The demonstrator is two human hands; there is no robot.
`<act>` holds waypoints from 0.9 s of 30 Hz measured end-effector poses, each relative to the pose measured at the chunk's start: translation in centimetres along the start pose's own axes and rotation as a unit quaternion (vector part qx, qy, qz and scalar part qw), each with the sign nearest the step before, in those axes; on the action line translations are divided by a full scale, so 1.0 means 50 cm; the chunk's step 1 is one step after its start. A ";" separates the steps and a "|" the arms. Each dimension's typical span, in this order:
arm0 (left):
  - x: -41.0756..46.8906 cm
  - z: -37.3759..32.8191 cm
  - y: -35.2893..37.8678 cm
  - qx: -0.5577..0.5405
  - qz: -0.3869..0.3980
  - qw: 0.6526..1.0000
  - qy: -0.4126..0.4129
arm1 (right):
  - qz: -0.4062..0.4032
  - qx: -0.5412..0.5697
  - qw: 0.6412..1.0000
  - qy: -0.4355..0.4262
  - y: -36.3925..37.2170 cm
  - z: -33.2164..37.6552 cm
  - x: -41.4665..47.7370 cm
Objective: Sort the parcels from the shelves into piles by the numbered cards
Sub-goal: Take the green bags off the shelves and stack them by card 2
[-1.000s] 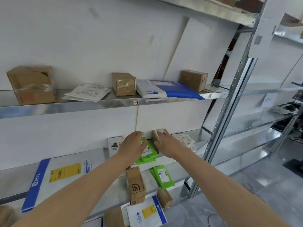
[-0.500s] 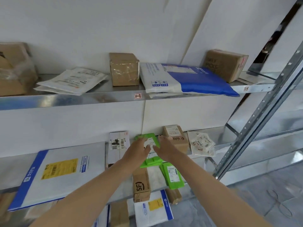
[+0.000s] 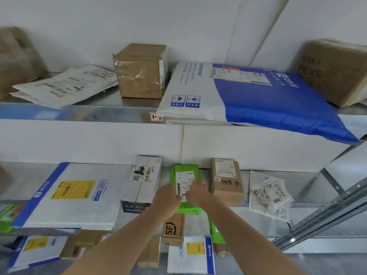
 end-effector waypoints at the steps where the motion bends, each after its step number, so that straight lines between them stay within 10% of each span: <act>1: 0.004 0.006 0.015 -0.005 0.006 1.000 -0.016 | -0.009 0.011 1.000 0.005 0.002 -0.004 0.008; 16: 0.063 0.027 0.090 -0.183 -0.113 0.946 -0.243 | -0.018 0.200 0.976 0.087 0.068 -0.040 0.055; 27: -0.017 0.011 0.057 -0.407 -0.113 0.878 -0.227 | -0.122 0.348 0.925 0.094 0.116 -0.053 0.051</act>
Point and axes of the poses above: each hand's wrist, its own x-axis towards the middle knuckle, its own y-axis out of the palm, z = x × y, the point moved 4 cm from there along x, towards the middle knuckle, and after that the axes turned 2 degrees about -z, right-handed, at the moved point
